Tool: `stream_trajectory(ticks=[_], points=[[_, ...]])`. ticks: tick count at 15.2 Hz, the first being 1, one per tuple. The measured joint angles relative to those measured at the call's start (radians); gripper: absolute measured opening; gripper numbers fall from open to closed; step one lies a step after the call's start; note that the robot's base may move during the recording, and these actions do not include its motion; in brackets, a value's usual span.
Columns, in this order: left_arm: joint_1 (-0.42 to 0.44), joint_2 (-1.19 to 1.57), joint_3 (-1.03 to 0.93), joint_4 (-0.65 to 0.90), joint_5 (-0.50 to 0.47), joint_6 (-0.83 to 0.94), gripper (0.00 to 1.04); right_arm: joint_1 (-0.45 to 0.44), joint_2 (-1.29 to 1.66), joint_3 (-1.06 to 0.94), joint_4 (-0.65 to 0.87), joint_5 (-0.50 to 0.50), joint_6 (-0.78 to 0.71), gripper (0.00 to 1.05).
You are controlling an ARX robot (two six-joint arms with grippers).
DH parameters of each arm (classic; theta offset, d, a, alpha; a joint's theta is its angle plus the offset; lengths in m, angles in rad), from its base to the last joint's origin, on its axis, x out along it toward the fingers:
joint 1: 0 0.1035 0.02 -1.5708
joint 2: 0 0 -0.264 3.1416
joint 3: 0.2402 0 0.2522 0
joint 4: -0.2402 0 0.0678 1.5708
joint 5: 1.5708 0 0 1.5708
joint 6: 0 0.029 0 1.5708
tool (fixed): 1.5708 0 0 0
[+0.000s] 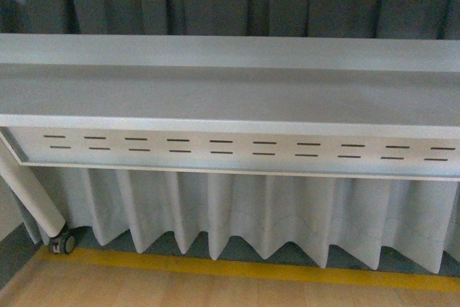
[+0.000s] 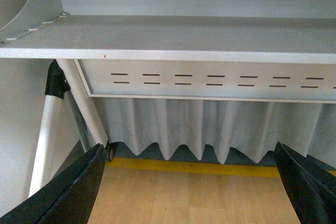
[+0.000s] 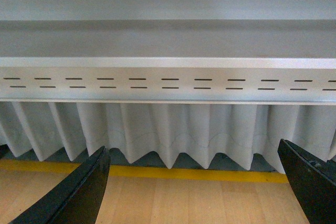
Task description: Wind up and store yellow beetle toy
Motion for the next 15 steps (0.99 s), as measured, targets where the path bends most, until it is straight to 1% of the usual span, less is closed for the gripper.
stream_trajectory(ticks=[15], points=[[0.0, 0.0, 0.0, 0.0, 0.0, 0.0, 0.98, 0.0, 0.0, 0.0, 0.0, 0.0, 0.0, 0.98]])
